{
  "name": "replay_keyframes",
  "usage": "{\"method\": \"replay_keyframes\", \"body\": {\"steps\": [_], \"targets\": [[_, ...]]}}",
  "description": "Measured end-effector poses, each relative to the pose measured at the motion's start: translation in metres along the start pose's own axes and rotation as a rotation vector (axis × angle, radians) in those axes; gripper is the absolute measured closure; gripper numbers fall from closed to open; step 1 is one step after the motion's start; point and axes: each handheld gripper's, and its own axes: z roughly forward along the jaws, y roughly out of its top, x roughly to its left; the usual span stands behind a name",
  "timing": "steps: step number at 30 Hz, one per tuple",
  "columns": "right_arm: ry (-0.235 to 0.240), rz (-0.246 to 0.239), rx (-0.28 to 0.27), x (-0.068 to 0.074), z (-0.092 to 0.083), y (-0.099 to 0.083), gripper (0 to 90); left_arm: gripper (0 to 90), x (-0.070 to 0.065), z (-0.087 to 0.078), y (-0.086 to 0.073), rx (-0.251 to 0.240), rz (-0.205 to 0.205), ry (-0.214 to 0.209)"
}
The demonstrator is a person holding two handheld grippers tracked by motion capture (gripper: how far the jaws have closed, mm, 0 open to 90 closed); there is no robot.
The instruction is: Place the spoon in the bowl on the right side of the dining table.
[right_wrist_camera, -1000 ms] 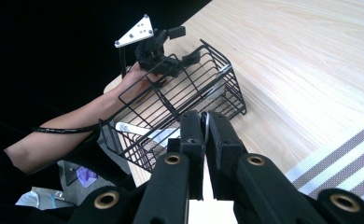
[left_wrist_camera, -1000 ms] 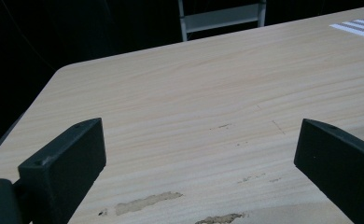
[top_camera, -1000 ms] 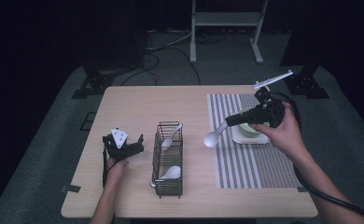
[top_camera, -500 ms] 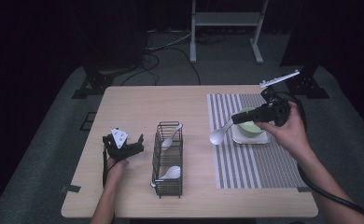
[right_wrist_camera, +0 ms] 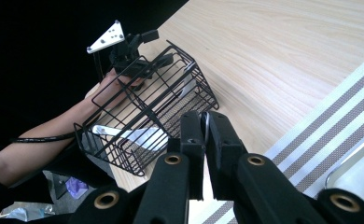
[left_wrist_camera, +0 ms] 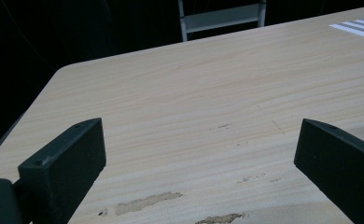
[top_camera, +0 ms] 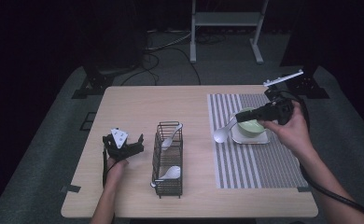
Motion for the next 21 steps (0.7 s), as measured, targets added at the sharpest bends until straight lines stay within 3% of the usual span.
{"method": "replay_keyframes", "body": {"steps": [21], "targets": [[-0.022, 0.031, -0.016, -0.014, -0.005, -0.004, 85.5, 1.1, 0.000, 0.000, 0.000, 0.002, 0.000, -0.001]]}}
